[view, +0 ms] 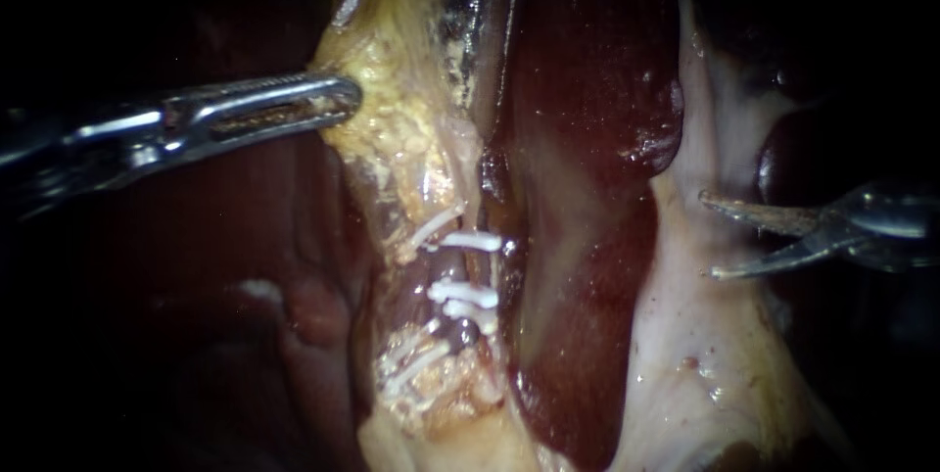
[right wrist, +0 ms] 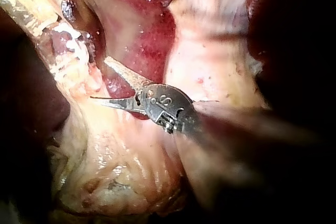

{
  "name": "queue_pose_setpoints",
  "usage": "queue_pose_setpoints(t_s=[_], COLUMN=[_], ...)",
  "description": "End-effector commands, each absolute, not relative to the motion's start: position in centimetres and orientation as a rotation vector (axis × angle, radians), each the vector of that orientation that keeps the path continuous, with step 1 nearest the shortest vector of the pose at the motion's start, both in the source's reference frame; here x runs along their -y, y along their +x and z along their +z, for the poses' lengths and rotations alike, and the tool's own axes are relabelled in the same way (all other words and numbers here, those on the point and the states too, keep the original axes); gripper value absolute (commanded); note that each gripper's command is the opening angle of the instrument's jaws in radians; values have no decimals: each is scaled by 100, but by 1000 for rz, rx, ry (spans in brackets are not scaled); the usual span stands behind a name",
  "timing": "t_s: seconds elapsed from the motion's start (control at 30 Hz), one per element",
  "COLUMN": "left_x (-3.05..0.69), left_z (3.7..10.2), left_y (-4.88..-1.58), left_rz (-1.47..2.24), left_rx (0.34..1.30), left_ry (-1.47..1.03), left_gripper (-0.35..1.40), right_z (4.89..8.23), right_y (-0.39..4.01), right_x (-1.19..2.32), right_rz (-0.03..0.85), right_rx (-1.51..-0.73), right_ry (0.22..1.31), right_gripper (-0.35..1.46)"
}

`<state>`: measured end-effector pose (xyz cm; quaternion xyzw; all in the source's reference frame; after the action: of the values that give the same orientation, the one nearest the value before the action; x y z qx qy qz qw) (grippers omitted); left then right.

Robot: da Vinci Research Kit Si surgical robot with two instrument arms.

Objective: Go to the cutting position right tube

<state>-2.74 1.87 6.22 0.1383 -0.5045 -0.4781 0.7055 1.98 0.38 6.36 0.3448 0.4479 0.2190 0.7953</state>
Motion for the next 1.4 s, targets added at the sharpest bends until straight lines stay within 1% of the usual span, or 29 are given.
queue_pose_setpoints(t_s=[0.03,0.2,0.37,0.5,0.73,1.07,1.4], left_x=[-190,-198,-194,-191,-189,-188,-185], left_z=[619,606,597,592,589,587,583], left_y=[-269,-251,-252,-254,-255,-256,-257], left_rz=[-1074,-1086,-1087,-1092,-1093,-1094,-1093], left_rx=[1128,1140,1140,1142,1141,1140,1141], left_ry=[306,282,274,269,268,267,269], left_gripper=[-35,-35,-35,-35,-35,-35,-35], right_z=[642,681,714,734,753,776,789], right_y=[207,258,296,316,327,342,359], right_x=[-35,-20,-13,-15,-25,-29,-29], right_rz=[469,467,456,434,422,425,431], right_rx=[-949,-893,-838,-793,-747,-738,-739], right_ry=[760,833,897,908,898,887,878], right_gripper=[137,137,139,139,139,139,139])
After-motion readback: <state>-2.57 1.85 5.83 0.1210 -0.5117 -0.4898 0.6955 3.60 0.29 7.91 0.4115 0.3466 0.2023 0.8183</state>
